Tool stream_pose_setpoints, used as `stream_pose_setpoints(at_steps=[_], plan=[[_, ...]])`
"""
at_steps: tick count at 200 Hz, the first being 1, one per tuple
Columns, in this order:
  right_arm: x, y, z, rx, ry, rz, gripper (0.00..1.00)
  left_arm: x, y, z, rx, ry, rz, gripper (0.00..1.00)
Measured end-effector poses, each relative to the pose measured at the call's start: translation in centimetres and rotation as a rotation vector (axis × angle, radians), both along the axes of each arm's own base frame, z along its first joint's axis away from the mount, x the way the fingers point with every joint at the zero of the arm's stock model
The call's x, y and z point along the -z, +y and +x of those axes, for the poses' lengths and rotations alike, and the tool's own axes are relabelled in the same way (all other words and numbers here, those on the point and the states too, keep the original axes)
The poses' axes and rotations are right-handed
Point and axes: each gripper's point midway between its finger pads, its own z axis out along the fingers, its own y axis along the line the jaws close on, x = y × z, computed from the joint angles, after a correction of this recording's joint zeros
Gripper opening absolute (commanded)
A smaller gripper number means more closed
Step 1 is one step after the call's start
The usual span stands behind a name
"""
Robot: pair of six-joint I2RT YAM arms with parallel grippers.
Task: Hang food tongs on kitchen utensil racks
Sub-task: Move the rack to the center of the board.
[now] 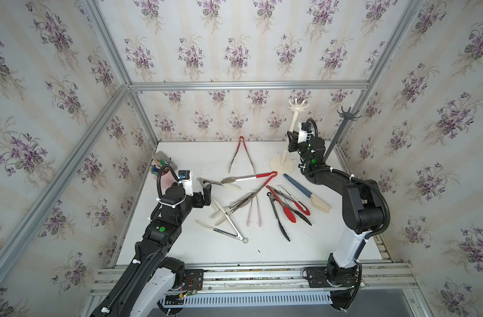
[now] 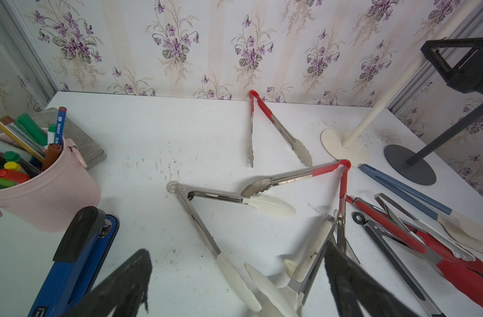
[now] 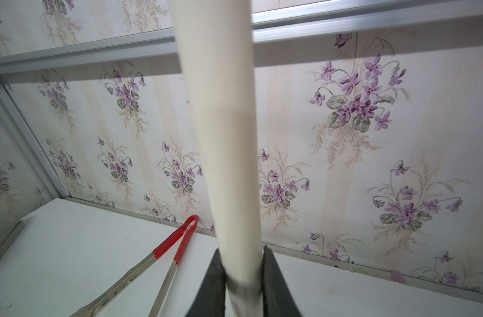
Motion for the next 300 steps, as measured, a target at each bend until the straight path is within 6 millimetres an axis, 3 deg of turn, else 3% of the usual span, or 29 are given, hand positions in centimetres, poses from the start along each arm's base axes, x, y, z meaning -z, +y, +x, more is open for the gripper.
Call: stream_pose_setpoints(at_steps=[134,181,267,300], plan=[[0.1,7.1,-3.6,-0.169,0.019,0.044,0.00,0.4,0.7,-0.5,-0.026,0.031,0.019,0.99],[0.1,7.4,-4.9,-0.182,0.021,0.044,0.00,0.5,0.7,-0.6,-0.027,0.036,0.020,0.99],[-0.1,7.4,-5.3,-0.192,0.053,0.049,0.49,0.5,0.6,-0.8,-0.028,0.041,0.005,0.99],[0.3,7.2,-5.7,-0.184,0.081,0.038,0.57,0.6,0.5,-0.8,-0.025,0.046,-0.003,0.99]])
